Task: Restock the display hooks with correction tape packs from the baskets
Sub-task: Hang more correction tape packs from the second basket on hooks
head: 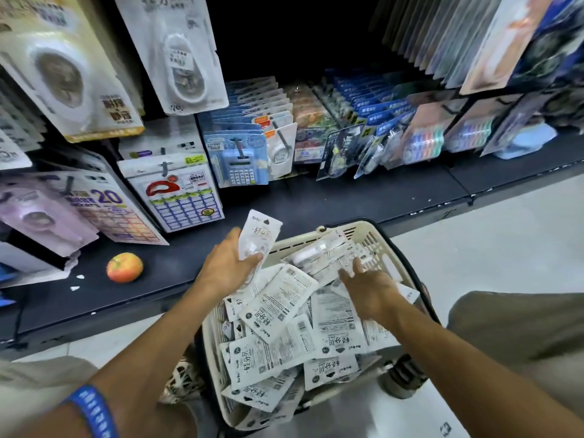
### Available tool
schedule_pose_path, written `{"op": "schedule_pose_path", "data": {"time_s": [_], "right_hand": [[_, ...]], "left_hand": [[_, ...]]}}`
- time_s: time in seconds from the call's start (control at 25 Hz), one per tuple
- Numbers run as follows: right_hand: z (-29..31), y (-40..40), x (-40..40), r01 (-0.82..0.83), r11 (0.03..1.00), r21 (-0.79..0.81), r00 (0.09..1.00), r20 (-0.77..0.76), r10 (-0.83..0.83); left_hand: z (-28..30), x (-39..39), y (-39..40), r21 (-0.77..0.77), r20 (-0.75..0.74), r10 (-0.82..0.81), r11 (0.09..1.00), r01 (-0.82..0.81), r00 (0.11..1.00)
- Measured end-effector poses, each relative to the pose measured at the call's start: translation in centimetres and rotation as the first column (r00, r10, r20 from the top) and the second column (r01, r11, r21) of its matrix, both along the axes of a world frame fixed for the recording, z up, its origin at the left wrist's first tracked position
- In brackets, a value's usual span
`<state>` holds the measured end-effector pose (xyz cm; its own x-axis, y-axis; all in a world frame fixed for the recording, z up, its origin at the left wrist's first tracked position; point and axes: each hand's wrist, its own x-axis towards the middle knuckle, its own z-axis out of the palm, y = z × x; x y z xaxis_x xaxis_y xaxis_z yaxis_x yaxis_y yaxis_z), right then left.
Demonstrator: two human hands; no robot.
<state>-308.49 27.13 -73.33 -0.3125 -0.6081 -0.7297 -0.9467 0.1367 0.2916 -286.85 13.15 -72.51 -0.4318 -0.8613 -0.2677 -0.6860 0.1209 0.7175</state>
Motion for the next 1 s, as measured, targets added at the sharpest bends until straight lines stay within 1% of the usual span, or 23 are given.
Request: {"op": "schedule_pose_path", "data": {"time_s": [0.08,0.12,0.16,0.2,0.24,0.28,0.32,0.36,0.4,0.44,0.48,0.52,0.56,0.6,0.64,0.68,0.72,0.76,0.8,0.84,0.88,0.92,1.0], "right_hand": [[1.3,-1.0,1.0,-0.221,0.957,-0.188,0.971,-0.130,0.199],[2.5,-1.7,1.3,-0.287,0.915,-0.285,0.956,-0.145,0.255],[3.9,-2.7,1.6,-0.310,0.875,-0.371,0.951,-0.115,0.288],[5.4,-3.7,1.9,-0.284,0.853,-0.437,0.953,-0.032,0.302],[6.8,-4.6,2.3,-0.216,0.849,-0.482,0.951,0.093,0.295],[8.0,-5.3,2.7,-0.126,0.850,-0.511,0.926,0.246,0.286],[8.8,-5.8,3.1,-0.039,0.837,-0.546,0.878,0.381,0.289],[9.2,-6.1,3.5,0.057,0.801,-0.595,0.829,0.476,0.295],[8.9,-6.2,3.8,0.170,0.743,-0.647,0.788,0.542,0.292],[8.3,-6.3,4.2,0.280,0.669,-0.689,0.757,0.587,0.287],[7.5,-6.4,4.6,0.374,0.602,-0.706,0.728,0.625,0.281],[6.7,-6.4,4.8,0.468,0.559,-0.685,0.677,0.684,0.271],[5.9,-6.4,4.8,0.581,0.512,-0.633,0.598,0.758,0.260],[5.2,-6.4,4.4,0.704,0.440,-0.558,0.506,0.828,0.242],[4.1,-6.4,3.3,0.791,0.357,-0.497,0.455,0.868,0.200],[2.9,-6.1,1.6,0.809,0.320,-0.493,0.480,0.868,0.126],[1.5,-5.6,-0.5,0.724,0.397,-0.565,0.612,0.791,0.009],[-0.1,-4.7,-2.5,0.552,0.576,-0.603,0.778,0.621,-0.095],[-1.7,-3.6,-3.9,0.373,0.746,-0.552,0.894,0.428,-0.130],[-3.2,-2.7,-4.7,0.247,0.844,-0.476,0.950,0.292,-0.113],[-4.6,-2.0,-5.1,0.169,0.888,-0.427,0.973,0.219,-0.080],[-5.6,-1.8,-5.1,0.120,0.894,-0.431,0.983,0.177,-0.046],[-6.2,-2.5,-5.7,0.078,0.856,-0.511,0.988,0.157,0.004]], "left_hand": [[-0.1,0.1,-0.1,-0.033,-0.004,0.011,0.999,-0.011,1.000],[-0.1,0.1,-0.1,-0.044,-0.026,0.018,0.999,-0.019,0.999],[0.0,0.2,0.0,-0.048,-0.065,0.020,0.999,-0.023,0.998],[0.1,0.2,0.0,-0.042,-0.115,0.012,0.999,-0.017,0.993],[0.3,0.1,0.1,-0.012,-0.173,-0.002,1.000,0.000,0.985],[0.5,0.0,0.1,0.045,-0.236,-0.017,0.999,0.028,0.972],[0.8,-0.2,0.3,0.126,-0.296,-0.022,0.990,0.062,0.955],[1.0,-0.3,0.5,0.235,-0.352,-0.011,0.967,0.100,0.936],[1.2,-0.3,0.6,0.367,-0.407,0.013,0.918,0.151,0.913],[1.3,-0.1,0.6,0.501,-0.444,0.035,0.838,0.216,0.895],[1.2,0.1,0.6,0.591,-0.447,0.012,0.754,0.285,0.895],[1.2,0.5,0.8,0.633,-0.435,-0.059,0.690,0.351,0.899],[1.2,0.7,1.0,0.632,-0.409,-0.152,0.664,0.400,0.900],[1.2,0.8,1.3,0.607,-0.371,-0.214,0.681,0.410,0.904],[1.1,0.8,1.4,0.570,-0.309,-0.216,0.737,0.363,0.926],[1.0,0.9,1.2,0.526,-0.243,-0.153,0.809,0.262,0.958],[0.9,1.1,0.9,0.489,-0.195,-0.055,0.860,0.146,0.979],[0.7,1.4,0.5,0.463,-0.165,0.031,0.885,0.049,0.986],[0.5,1.9,0.0,0.447,-0.151,0.092,0.894,-0.015,0.984],[0.3,2.3,-0.4,0.434,-0.137,0.127,0.899,-0.056,0.982],[0.1,2.8,-0.6,0.425,-0.125,0.147,0.902,-0.080,0.981],[-0.1,3.0,-0.6,0.416,-0.117,0.154,0.905,-0.092,0.981],[-0.4,3.0,-0.4,0.399,-0.109,0.153,0.912,-0.098,0.982]]}}
